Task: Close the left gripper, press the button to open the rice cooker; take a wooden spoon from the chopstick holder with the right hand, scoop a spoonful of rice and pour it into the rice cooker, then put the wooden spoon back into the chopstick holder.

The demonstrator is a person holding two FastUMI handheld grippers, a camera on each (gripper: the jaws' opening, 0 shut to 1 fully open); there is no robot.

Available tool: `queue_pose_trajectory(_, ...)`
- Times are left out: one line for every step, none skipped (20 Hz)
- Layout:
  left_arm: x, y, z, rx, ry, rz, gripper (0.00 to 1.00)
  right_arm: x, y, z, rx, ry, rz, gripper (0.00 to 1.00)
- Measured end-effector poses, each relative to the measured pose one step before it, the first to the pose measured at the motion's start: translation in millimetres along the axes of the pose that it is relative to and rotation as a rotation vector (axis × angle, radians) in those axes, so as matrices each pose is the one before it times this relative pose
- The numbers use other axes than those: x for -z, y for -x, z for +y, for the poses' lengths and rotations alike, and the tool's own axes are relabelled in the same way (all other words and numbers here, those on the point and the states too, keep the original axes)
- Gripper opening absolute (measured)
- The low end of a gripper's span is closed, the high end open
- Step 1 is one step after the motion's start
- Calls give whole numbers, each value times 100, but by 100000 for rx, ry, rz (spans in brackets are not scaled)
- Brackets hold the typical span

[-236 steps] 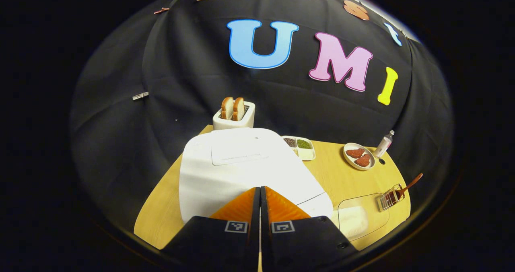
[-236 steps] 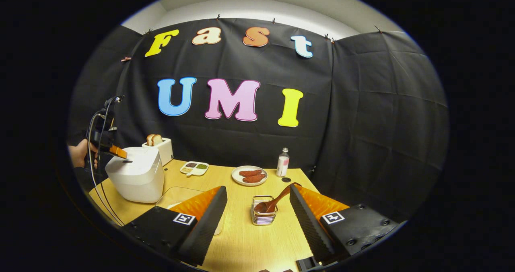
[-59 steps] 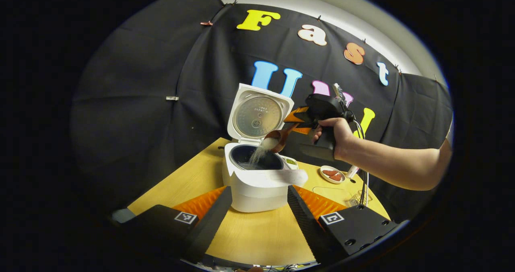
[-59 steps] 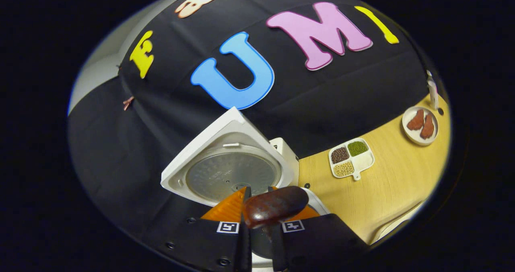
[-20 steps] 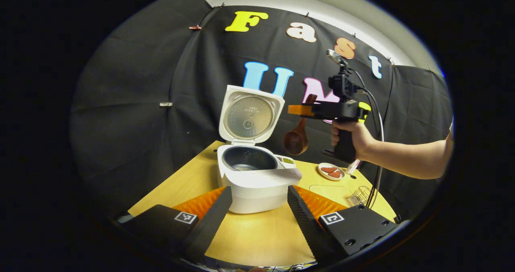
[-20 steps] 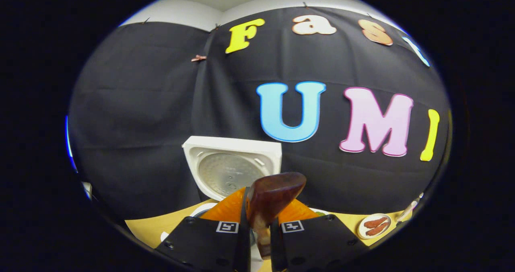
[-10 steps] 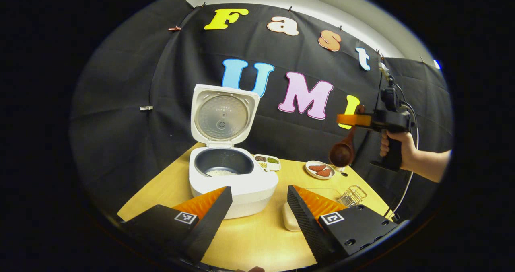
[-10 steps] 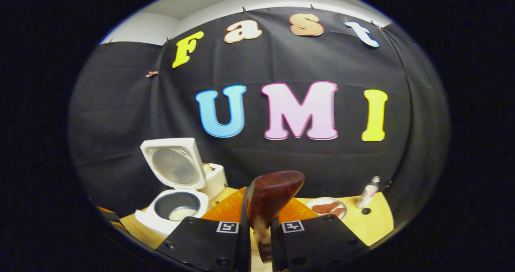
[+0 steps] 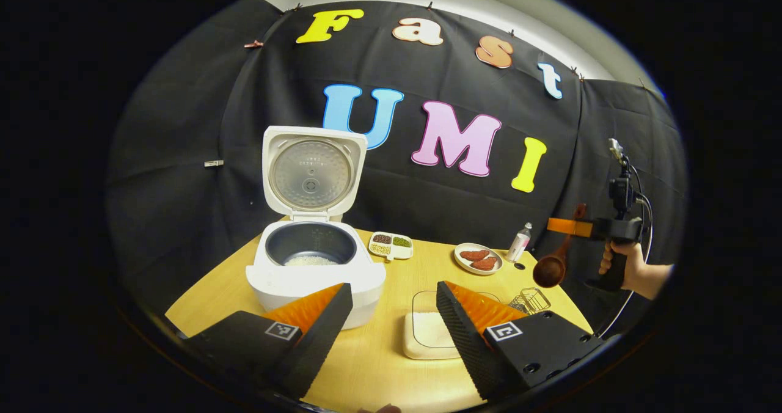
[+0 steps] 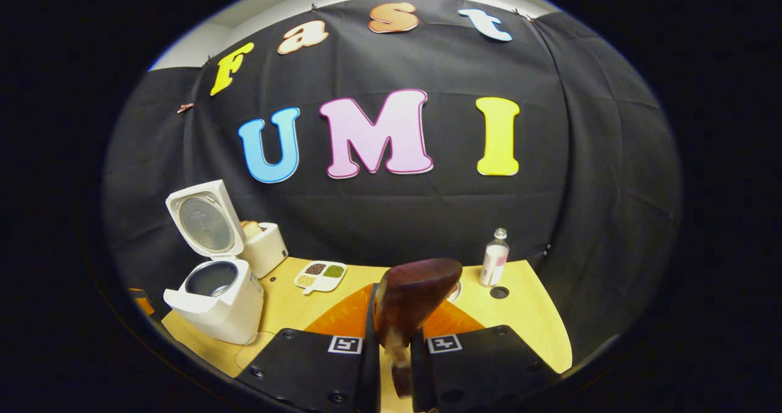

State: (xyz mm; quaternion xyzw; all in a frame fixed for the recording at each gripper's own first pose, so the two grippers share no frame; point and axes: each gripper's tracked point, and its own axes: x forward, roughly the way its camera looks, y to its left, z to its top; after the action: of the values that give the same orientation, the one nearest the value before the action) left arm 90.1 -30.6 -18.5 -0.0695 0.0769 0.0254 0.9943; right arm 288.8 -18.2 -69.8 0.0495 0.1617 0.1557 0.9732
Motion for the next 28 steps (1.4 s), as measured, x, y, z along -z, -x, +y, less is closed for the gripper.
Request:
queue_pose_trajectory(-39, -175, -375, -1010, -357, 38, 96, 855, -190, -953, 700, -1133, 1235, 23)
queue_pose_trajectory(-64, -118, -340, -807, -169, 96, 96, 615, -245, -916, 718, -1495, 1194, 24)
queue_pose_trajectory(-36, -157, -340, -667, 36, 225, 96, 503, -196, -1006, 747, -1985, 1044, 24)
queue_pose_trajectory(-22, -202, -352, -620, 194, 497, 95, 434, -51, -772, 897, -1587, 571, 24)
queue_pose_trajectory(53, -218, -292, -578, 226, 586, 95, 555, -147, -914, 980, -1431, 720, 24)
queue_pose_trajectory(-90, -165, -259, -484, 356, 289, 96, 694, -99, -750, 1049, -1572, 1081, 24)
queue_pose_trajectory(27, -65, -278, -536, 312, 121, 95, 768, -324, -699, 743, -2013, 1673, 24)
queue_pose_trajectory(-139, -102, -160, -735, 302, 177, 95, 938, -310, -469, 484, -2487, 1874, 24)
queue_pose_trajectory(107, -71, -77, -828, 421, 255, 95, 732, -482, -531, 684, -2857, 1620, 23)
queue_pose_trajectory(79, -9, -87, -787, 702, 370, 96, 677, -471, -521, 1047, -3318, 1273, 24)
queue_pose_trajectory(96, -8, 32, -884, 1014, 513, 96, 480, -524, -500, 1145, -3639, 315, 24)
queue_pose_trajectory(74, 27, 1, -667, 1166, 468, 95, 352, -442, -487, 1485, -3946, 272, 24)
queue_pose_trajectory(262, 137, 34, -725, 867, 604, 95, 247, -416, -432, 1426, -4418, 266, 24)
queue_pose_trajectory(134, 68, 123, -1057, 296, 493, 96, 456, -403, -390, 1051, -4538, 605, 24)
queue_pose_trajectory(163, 107, 277, -1181, -62, 85, 96, 479, -356, -297, 798, -4088, 765, 24)
queue_pose_trajectory(-61, 195, 247, -903, -91, -175, 96, 617, -340, -319, 752, -3098, 917, 24)
queue_pose_trajectory(-79, 85, 305, -783, -43, -148, 96, 651, -413, -375, 1150, -1952, 1344, 24)
queue_pose_trajectory(-94, 123, 240, -584, 35, -31, 96, 515, -199, -517, 1627, -1147, 266, 25)
queue_pose_trajectory(1, 20, 236, -483, -28, 88, 95, 246, -242, -247, 864, -1417, 493, 25)
queue_pose_trajectory(-83, 107, 228, -438, -96, -121, 95, 238, 314, -320, 964, -1399, 330, 25)
queue_pose_trajectory(44, 176, 138, -195, -212, -156, 96, 453, 27, -355, 836, -1720, 608, 21)
queue_pose_trajectory(-97, 131, 152, -194, -378, -363, 95, 287, -58, -271, 395, -1553, 494, 27)
queue_pose_trajectory(-96, 142, 142, -58, -327, -305, 95, 363, 169, -226, 876, -1476, 546, 27)
queue_pose_trajectory(-164, 133, 50, 78, -357, -334, 95, 91, 56, -227, 215, -1427, -179, 29)
queue_pose_trajectory(75, 92, 103, 29, -280, -343, 95, -163, 303, -104, 455, -655, -627, 30)
queue_pose_trajectory(-137, 204, 68, 121, -23, -255, 95, -220, 124, -257, 679, 47, -937, 27)
queue_pose_trajectory(-79, 192, 54, 69, 237, -68, 95, -210, 199, -172, 289, 115, -498, 45)
queue_pose_trajectory(-154, 155, 115, -1, 174, -292, 95, 57, 498, -5, 336, 74, -756, 63)
